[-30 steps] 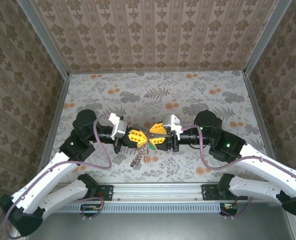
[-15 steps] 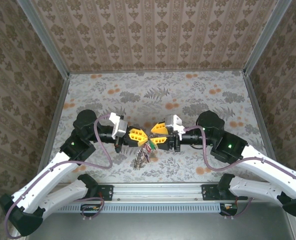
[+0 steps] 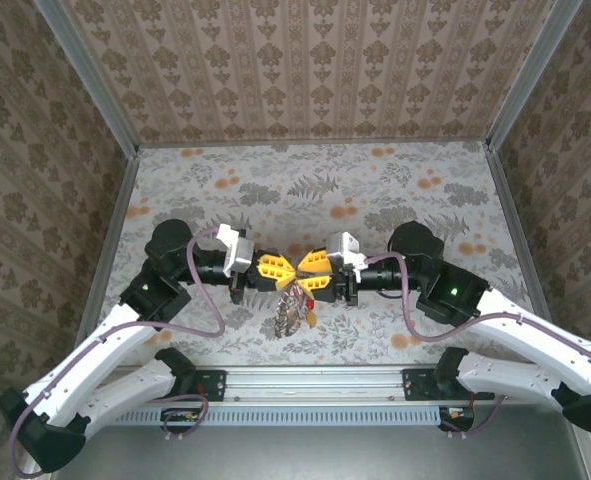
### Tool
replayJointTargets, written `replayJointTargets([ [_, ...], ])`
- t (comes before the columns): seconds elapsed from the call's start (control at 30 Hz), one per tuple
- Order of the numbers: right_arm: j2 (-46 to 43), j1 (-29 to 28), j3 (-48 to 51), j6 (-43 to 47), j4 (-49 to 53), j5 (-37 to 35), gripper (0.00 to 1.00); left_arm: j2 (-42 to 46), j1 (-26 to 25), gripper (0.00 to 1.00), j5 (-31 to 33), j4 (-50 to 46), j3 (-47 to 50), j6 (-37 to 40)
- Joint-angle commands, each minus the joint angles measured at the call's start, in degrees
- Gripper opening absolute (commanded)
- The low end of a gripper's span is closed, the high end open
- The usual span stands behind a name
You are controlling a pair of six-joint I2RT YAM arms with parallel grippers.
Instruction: Put the keys on the keyring
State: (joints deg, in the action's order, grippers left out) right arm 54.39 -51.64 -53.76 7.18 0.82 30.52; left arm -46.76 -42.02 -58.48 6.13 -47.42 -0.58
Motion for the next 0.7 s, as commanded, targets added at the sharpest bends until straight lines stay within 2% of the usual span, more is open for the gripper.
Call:
replayJointTargets([
  [0.0, 0.6, -0.1, 0.3, -0.9, -3.4, 2.4, 0.28, 0.4, -0.1, 0.0, 0.0, 4.0, 0.2, -1.6],
  [0.2, 2.0, -0.1, -0.3, -0.3, -2.6, 2.7, 0.01, 0.3, -0.2, 0.0, 0.3, 5.0, 0.8, -2.1],
  [0.33, 2.2, -0.1, -0.9, 0.9, -0.9, 1.5, 0.0, -0.1, -0.2, 0.0, 0.7, 2.3, -0.1, -1.2],
  [0.47, 1.1, 0.0, -2.7, 3.8, 4.1, -2.5, 0.0, 0.0, -0.2, 0.01, 6.0, -11.7, -4.3, 4.5],
  [0.53, 1.4, 0.0, -4.8, 6.0, 9.6, -6.5, 0.0, -0.4, -0.6, 0.21, 11.5, -22.5, -8.1, 9.3],
  [0.6, 2.2, -0.1, -6.8, 7.9, 14.2, -9.9, 0.0, -0.9, -1.3, 0.35, 16.9, -29.7, -10.7, 12.3],
  [0.67, 3.2, -0.1, -8.4, 9.4, 18.0, -12.3, 0.0, -1.8, -2.2, 0.39, 22.2, -35.5, -13.1, 14.8],
])
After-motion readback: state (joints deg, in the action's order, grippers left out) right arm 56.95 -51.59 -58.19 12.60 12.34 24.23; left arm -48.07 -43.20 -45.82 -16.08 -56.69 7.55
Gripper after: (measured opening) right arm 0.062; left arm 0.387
